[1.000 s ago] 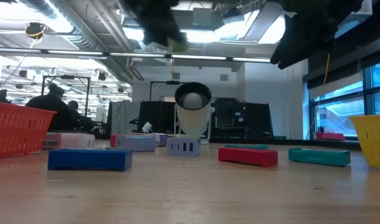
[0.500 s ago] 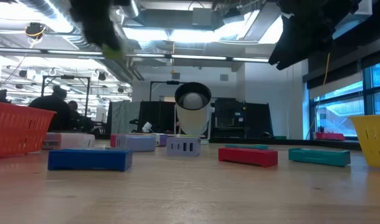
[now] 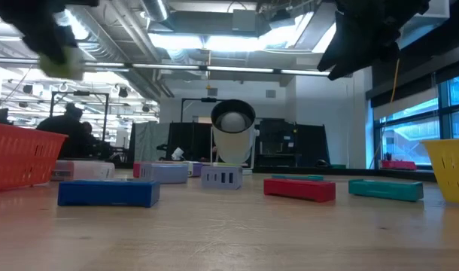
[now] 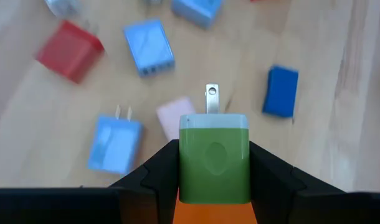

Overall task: Pick & Place Office items
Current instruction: Put the top green charger adapter into the orange basket, then put the red charger adapter into the orange basket

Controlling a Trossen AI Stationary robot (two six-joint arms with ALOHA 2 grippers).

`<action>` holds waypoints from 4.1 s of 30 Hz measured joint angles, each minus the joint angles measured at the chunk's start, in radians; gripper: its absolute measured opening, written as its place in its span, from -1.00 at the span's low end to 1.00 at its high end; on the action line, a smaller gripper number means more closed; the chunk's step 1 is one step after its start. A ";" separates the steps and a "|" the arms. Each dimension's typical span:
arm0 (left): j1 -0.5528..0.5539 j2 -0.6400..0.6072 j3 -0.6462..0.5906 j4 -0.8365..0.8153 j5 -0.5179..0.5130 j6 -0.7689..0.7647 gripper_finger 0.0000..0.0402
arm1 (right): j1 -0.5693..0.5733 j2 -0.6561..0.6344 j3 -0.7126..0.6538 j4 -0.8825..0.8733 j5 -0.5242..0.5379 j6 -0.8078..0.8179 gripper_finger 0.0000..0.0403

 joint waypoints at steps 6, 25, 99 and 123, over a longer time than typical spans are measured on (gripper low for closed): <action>-0.104 0.000 -0.046 -0.010 0.002 -0.118 -0.28 | 0.000 0.000 0.000 0.035 0.000 0.000 0.11; -0.213 0.064 -0.239 0.205 0.006 -0.351 -0.28 | -0.001 0.000 0.000 0.105 -0.001 -0.028 0.11; 0.583 0.281 0.045 0.045 0.102 0.766 0.40 | -0.002 0.000 0.000 0.106 -0.011 -0.134 0.11; 0.800 0.410 0.045 0.157 0.326 1.093 0.41 | -0.002 0.000 0.000 0.106 -0.034 -0.145 0.11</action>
